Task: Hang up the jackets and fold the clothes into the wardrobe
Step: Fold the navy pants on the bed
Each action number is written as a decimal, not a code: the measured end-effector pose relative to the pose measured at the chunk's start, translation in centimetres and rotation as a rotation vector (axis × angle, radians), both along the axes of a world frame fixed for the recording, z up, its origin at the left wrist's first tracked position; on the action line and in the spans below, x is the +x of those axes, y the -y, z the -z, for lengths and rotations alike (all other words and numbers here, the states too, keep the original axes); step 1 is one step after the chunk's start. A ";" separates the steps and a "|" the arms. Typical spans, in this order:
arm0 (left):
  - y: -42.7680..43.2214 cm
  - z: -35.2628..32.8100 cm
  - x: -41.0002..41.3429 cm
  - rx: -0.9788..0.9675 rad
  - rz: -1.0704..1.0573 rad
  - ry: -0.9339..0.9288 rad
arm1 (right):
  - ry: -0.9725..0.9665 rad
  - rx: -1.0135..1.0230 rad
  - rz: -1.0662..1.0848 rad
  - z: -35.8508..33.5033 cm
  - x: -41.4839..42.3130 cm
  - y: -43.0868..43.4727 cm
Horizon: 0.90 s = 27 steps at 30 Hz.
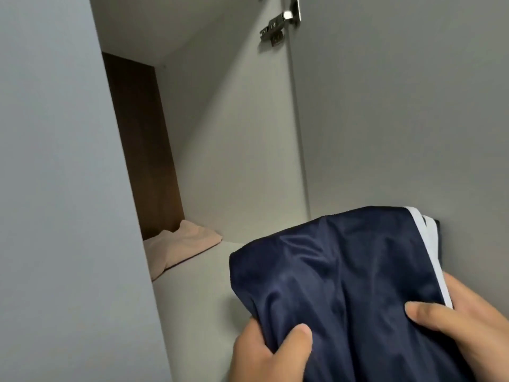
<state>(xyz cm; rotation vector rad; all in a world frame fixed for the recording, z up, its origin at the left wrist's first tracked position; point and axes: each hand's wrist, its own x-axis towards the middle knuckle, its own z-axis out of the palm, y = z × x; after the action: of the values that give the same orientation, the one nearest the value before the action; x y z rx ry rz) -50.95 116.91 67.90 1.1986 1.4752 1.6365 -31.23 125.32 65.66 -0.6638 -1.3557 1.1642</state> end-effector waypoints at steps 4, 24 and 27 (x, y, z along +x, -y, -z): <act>-4.3 -1.4 -0.1 0.185 -0.286 0.066 | 0.017 0.139 -0.109 -3.4 -2.6 -4.6; -18.2 -0.8 -13.5 -0.073 -1.105 0.126 | 0.394 -0.007 -0.534 -2.5 -23.4 -22.7; -18.2 -1.0 -13.8 -0.243 -1.046 0.136 | 0.528 0.004 -0.598 -3.1 -24.4 -22.5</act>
<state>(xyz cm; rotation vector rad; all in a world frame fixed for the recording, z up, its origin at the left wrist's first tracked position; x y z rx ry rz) -64.75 135.15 68.87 0.1072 2.3086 1.9872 -55.65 147.83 68.79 -0.6012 -2.0983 1.5135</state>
